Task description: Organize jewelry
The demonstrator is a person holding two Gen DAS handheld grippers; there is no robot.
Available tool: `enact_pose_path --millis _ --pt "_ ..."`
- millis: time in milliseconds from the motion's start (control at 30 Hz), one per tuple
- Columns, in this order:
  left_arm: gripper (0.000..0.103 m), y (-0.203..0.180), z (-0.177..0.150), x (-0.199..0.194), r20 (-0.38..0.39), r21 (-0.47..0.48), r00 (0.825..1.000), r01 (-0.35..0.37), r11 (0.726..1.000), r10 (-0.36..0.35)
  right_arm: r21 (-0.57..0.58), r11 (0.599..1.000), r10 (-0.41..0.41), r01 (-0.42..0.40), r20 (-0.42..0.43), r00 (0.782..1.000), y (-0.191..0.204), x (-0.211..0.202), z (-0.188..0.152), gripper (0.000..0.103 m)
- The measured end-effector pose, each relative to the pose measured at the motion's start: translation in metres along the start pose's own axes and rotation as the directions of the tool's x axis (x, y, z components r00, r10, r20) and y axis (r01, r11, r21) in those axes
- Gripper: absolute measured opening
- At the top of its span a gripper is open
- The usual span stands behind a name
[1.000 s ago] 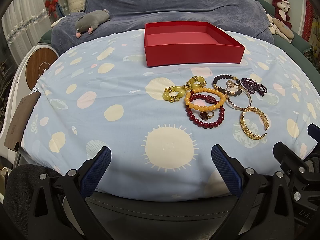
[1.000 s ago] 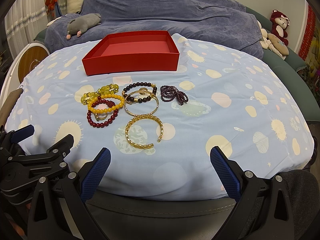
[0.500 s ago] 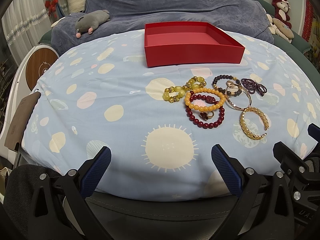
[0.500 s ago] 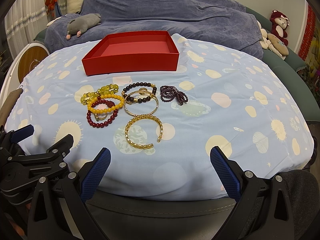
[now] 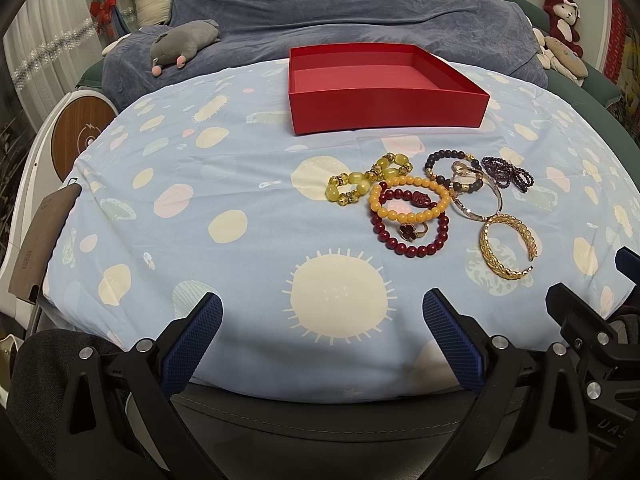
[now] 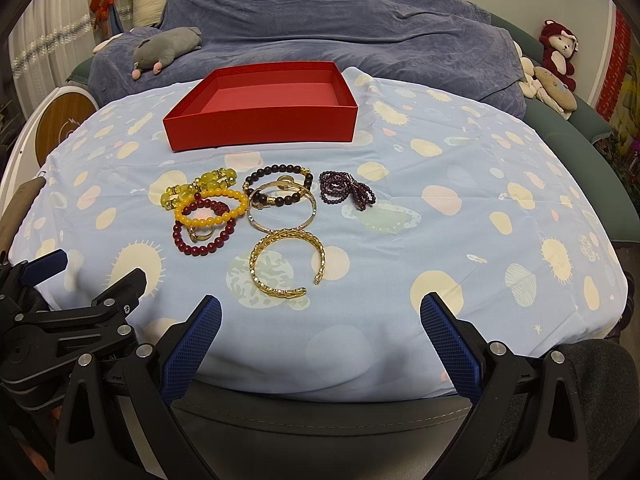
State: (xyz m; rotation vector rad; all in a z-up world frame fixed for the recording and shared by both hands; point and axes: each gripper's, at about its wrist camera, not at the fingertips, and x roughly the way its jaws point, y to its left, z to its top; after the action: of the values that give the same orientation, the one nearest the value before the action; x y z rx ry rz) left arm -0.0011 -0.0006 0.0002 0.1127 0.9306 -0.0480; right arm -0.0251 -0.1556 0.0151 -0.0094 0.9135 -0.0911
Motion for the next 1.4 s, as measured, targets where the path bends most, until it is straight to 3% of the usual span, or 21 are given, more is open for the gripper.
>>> enact_pose_path --millis 600,867,1033,1400 --pt "0.096 0.000 0.000 0.000 0.000 0.000 1.000 0.000 1.000 0.000 0.000 1.000 0.000 0.000 0.000 1.000 0.000 0.001 0.000 0.096" --pt "0.096 0.011 0.007 0.000 -0.005 -0.049 1.000 0.015 0.999 -0.016 0.023 0.999 0.048 -0.048 -0.001 0.999 0.000 0.003 0.006 0.096" --pt "0.096 0.029 0.016 0.007 -0.013 -0.126 1.000 0.027 0.992 -0.029 -0.007 0.998 0.069 -0.069 -0.033 0.997 0.006 0.017 0.011 0.096" --pt "0.096 0.042 0.022 0.022 -0.043 -0.140 0.999 0.012 0.990 -0.018 0.002 0.996 0.093 -0.093 -0.110 0.990 0.015 0.054 0.025 0.095"
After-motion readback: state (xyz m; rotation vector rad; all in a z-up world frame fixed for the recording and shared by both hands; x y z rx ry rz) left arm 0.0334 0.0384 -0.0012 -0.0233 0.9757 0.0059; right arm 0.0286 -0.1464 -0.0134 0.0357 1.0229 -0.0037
